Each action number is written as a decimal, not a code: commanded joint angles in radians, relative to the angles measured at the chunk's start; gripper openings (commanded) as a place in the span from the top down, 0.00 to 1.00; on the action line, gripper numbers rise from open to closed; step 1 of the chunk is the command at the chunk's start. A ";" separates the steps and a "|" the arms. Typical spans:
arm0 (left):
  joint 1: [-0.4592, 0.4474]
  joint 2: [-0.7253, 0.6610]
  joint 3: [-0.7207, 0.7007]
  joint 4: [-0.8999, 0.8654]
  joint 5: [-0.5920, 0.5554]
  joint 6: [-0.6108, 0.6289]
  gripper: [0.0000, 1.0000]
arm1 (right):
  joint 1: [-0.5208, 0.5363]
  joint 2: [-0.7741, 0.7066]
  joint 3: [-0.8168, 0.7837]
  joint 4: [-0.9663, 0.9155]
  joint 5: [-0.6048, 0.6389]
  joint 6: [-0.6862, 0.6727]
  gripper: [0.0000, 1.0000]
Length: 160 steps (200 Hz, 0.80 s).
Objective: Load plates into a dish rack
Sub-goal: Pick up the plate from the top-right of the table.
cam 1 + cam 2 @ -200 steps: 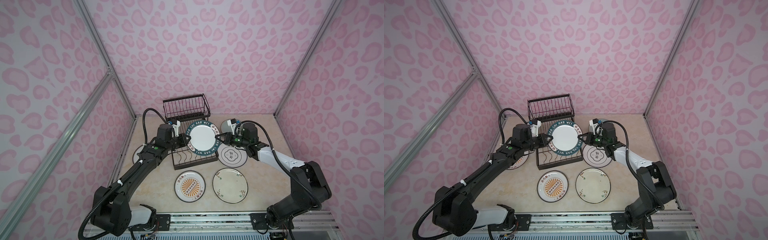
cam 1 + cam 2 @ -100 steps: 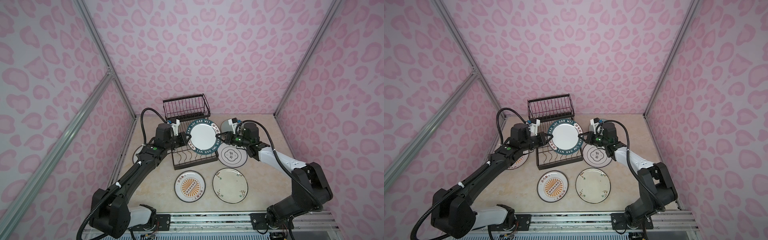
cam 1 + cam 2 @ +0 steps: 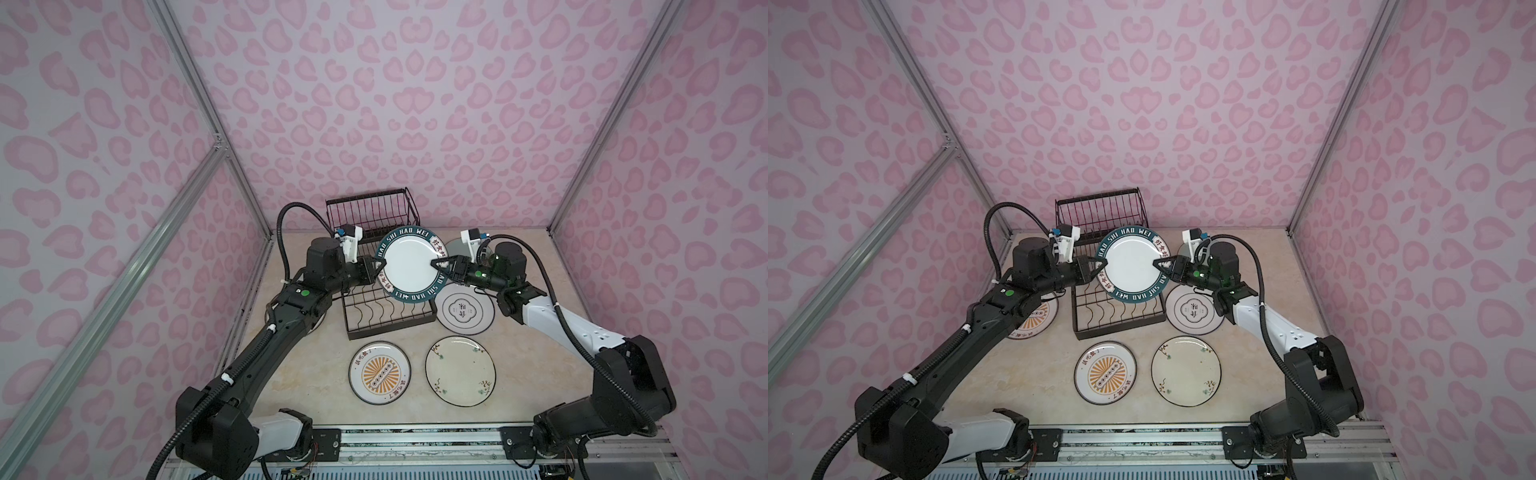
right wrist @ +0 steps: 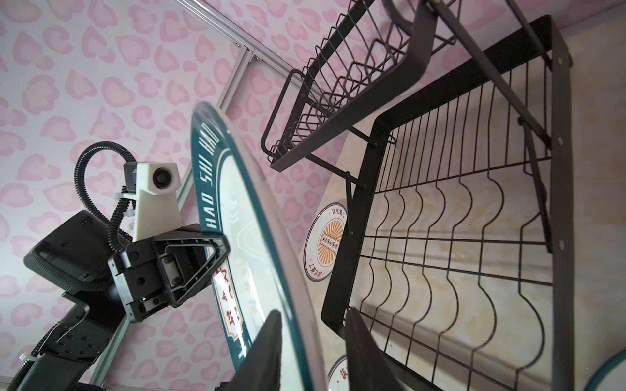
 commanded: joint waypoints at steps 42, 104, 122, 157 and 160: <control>0.001 -0.033 -0.017 0.090 -0.061 -0.027 0.96 | 0.020 0.006 -0.008 0.109 -0.021 0.073 0.67; 0.005 -0.066 -0.044 0.115 -0.113 -0.047 0.96 | 0.064 0.044 0.005 0.142 -0.018 0.094 0.71; 0.005 -0.074 -0.063 0.143 -0.120 -0.061 0.96 | 0.066 0.048 0.009 0.153 -0.017 0.101 0.73; 0.004 -0.069 -0.073 0.158 -0.107 -0.067 0.96 | 0.069 0.054 0.033 0.144 -0.023 0.103 0.81; 0.005 -0.068 -0.073 0.159 -0.107 -0.068 0.96 | 0.069 0.054 0.034 0.144 -0.024 0.103 0.82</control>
